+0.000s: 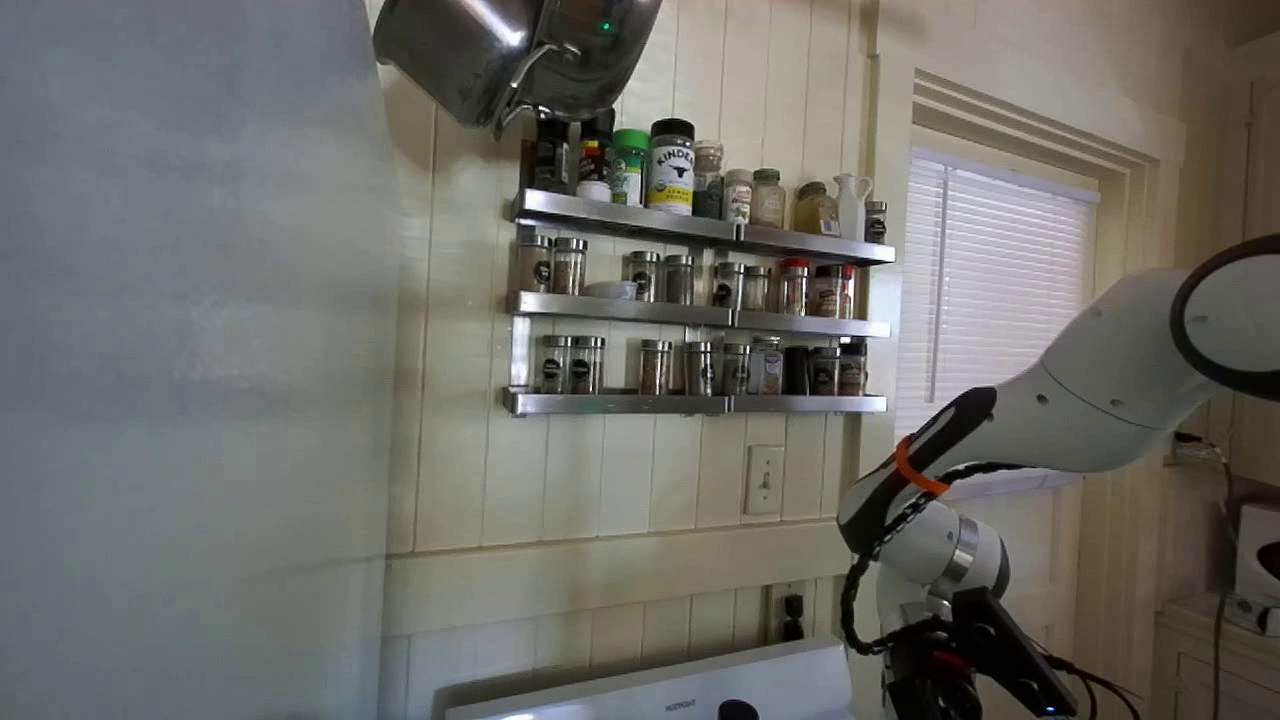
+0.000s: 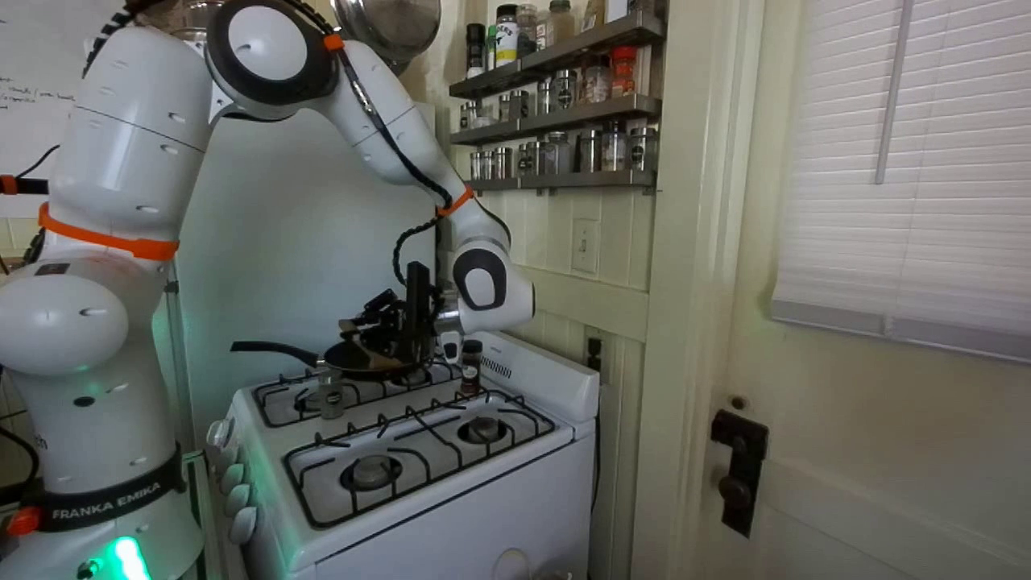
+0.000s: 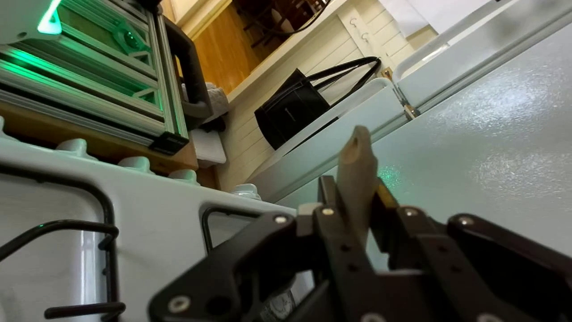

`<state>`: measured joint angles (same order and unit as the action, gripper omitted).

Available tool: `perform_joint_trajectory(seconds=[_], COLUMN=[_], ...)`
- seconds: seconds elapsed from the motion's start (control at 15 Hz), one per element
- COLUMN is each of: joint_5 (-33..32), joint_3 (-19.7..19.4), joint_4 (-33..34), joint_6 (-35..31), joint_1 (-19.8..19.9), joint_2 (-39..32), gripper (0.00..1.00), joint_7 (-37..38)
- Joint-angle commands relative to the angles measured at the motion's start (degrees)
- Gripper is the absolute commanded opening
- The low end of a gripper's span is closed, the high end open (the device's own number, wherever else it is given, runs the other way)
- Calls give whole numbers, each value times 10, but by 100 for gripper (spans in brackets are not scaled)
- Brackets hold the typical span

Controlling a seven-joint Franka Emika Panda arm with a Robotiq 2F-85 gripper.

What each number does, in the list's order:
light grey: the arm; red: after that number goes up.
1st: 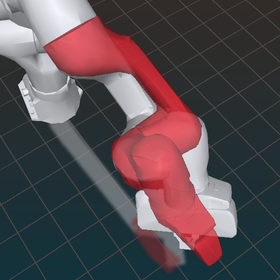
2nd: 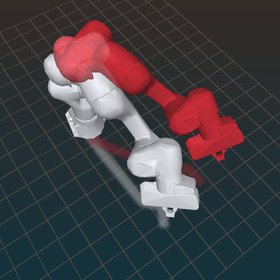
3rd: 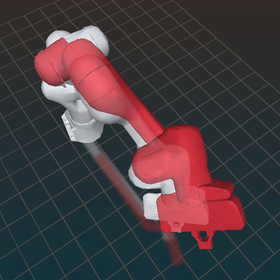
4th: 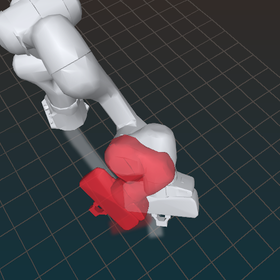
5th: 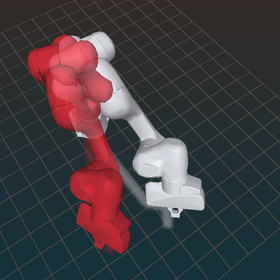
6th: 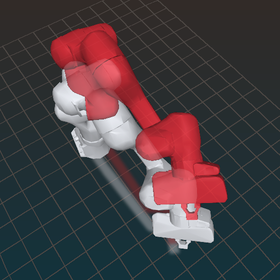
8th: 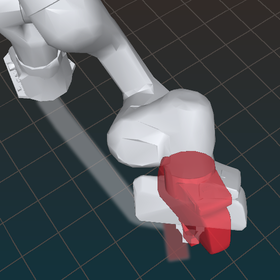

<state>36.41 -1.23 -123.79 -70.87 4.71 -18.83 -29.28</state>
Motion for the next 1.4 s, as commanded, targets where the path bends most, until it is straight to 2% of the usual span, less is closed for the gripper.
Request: perform_joint_trajectory(seconds=[0.0,0.47,0.8,1.0,1.33], joint_5=[21,52,58,46,40], joint_3=[5,17,29,35,32], joint_4=[-14,-20,-11,-5,-3], joint_6=[-6,-10,-2,-11,-45], joint_1=[-1,-4,-5,-6,-8], joint_2=[3,-31,-62,-74,-81], gripper=[5,5,5,5,5], joint_7=[9,-23,-84,-139,-187])
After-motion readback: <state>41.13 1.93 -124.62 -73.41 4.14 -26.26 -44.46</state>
